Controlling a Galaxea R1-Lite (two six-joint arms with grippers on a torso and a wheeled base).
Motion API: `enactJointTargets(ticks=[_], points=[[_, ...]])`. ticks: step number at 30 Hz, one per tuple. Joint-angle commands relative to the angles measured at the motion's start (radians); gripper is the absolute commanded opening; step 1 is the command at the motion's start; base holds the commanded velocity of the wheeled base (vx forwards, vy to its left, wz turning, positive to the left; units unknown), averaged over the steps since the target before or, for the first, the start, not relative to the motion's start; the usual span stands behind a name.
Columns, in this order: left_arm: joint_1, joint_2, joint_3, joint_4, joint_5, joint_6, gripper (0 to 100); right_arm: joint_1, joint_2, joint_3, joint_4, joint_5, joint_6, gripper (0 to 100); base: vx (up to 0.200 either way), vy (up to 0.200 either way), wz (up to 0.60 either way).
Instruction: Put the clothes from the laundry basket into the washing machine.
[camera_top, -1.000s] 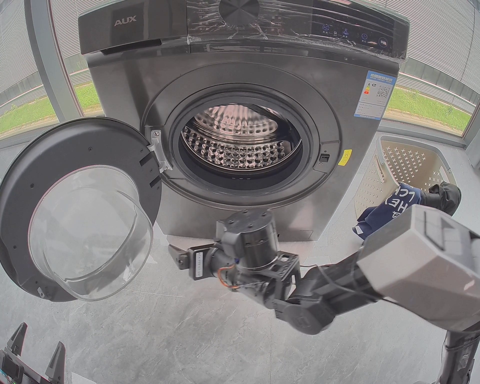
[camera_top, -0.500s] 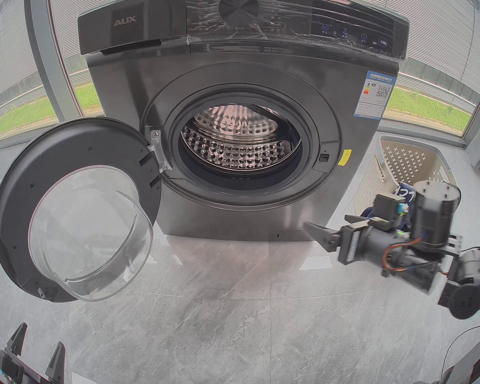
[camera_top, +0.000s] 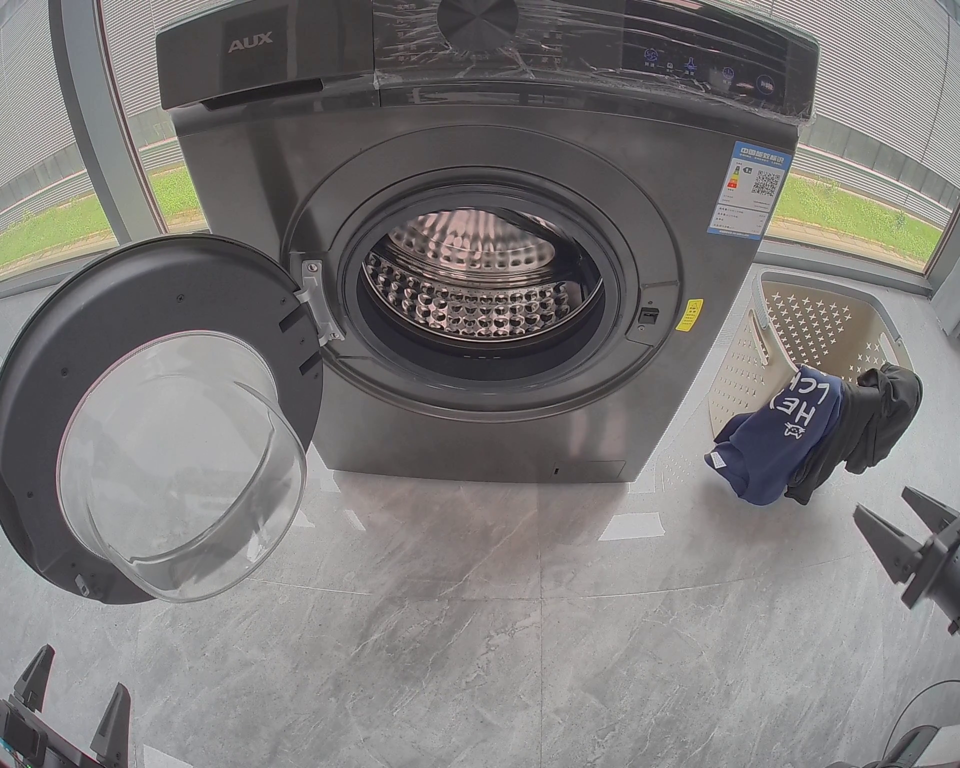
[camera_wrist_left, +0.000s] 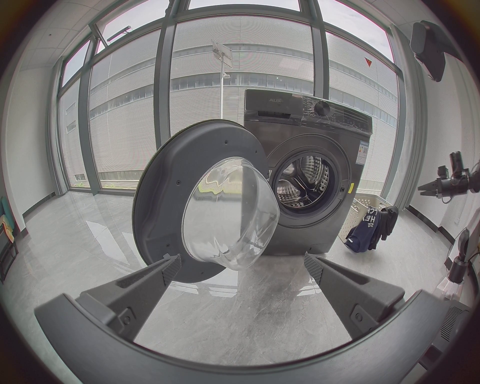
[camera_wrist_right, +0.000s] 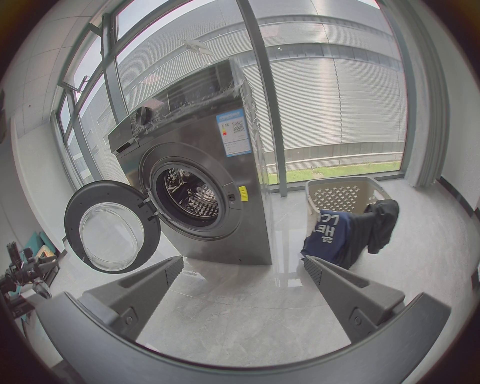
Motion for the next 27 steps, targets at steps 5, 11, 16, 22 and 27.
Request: enactJointTargets(ticks=[5, 11, 16, 22, 27], points=[[-0.001, -0.016, 0.018, -0.001, 0.0, -0.002, 100, -0.436, -0.772, 0.197, 0.468, 0.329, -0.09, 100, 0.0, 0.0, 0.0], [-0.001, -0.016, 0.016, -0.001, 0.0, -0.002, 100, -0.341, -0.732, 0.169, 0.468, 0.418, -0.08, 100, 0.0, 0.0, 0.0], [-0.001, -0.016, 0.018, -0.001, 0.0, -0.002, 100, -0.233, -0.761, 0.197, 0.486, 0.397, -0.08, 100, 0.0, 0.0, 0.0], [-0.001, -0.016, 0.018, -0.001, 0.0, -0.002, 100, -0.287, -0.858, 0.156, 0.624, 0.099, -0.107, 100, 0.0, 0.0, 0.0], [-0.001, -0.016, 0.018, -0.001, 0.0, -0.002, 100, -0.287, -0.858, 0.195, 0.583, 0.062, -0.115, 100, 0.0, 0.0, 0.0]])
